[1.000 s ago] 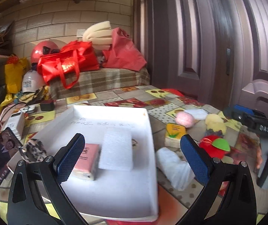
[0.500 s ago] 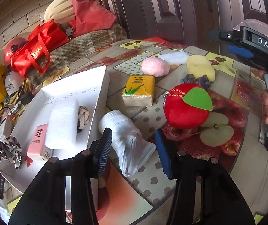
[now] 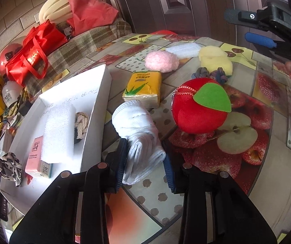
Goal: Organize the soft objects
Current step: 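Grasp the white glove with left gripper while right reaches toward the red apple plush, then carry the glove over the white box with left while right lifts the red apple plush, then open the left gripper to drop the glove in the box while right drops the apple plush, then grasp the yellow tissue pack with left while right grasps the grey rope knot, then carry the yellow pack toward the box with left while right carries the knot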
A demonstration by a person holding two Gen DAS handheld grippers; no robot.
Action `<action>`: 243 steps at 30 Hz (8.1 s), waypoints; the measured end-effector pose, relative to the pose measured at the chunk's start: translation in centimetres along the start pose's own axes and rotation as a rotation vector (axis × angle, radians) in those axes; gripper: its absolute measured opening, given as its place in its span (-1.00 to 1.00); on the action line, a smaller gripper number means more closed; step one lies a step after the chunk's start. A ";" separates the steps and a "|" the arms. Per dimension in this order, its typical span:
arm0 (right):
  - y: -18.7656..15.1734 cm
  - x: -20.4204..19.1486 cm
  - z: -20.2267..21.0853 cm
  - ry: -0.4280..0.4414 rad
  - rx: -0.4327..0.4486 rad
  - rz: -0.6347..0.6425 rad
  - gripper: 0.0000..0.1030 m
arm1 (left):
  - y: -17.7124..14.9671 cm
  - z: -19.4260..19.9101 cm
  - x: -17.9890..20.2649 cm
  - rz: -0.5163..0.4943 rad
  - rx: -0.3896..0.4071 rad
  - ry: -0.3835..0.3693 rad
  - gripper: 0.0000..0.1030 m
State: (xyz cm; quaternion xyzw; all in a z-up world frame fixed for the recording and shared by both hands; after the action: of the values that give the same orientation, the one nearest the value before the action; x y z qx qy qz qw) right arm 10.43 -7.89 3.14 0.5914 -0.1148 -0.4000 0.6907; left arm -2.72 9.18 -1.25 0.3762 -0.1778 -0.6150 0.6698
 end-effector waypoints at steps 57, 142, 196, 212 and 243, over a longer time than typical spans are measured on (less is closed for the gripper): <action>-1.0 -7.4 2.3 0.066 0.107 0.315 0.13 | -0.7 8.2 -6.1 0.284 0.406 0.043 -0.36; -1.5 -20.2 -14.1 0.101 0.014 0.426 1.00 | -1.7 4.3 -20.1 0.483 0.399 0.346 1.00; -4.9 -5.4 -6.4 0.173 -0.441 0.569 0.19 | 5.1 -1.1 -2.5 0.185 0.159 0.024 0.95; -4.0 -1.9 -6.0 0.175 -0.463 0.462 -0.77 | 7.7 -8.5 -0.6 0.097 -0.060 0.026 0.41; -1.3 -5.6 -0.5 0.166 -0.070 0.390 -0.76 | 2.8 5.5 -3.9 0.291 0.417 0.044 -0.05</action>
State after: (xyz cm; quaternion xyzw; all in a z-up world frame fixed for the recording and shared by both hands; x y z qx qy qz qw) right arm 6.55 -3.65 3.57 0.5644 -0.1558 -0.2127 0.7822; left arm -5.32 11.26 5.27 0.4900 -0.3381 -0.4539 0.6630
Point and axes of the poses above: each gripper's, at about its wrist camera, not at the fingertips, and z roughly against the way its jaws point, x to its right, y to its top, the point moved 4 cm from there along -z, roughly the way its jaws point, and after that the axes turned 2 degrees about z, right-handed, at the moved point
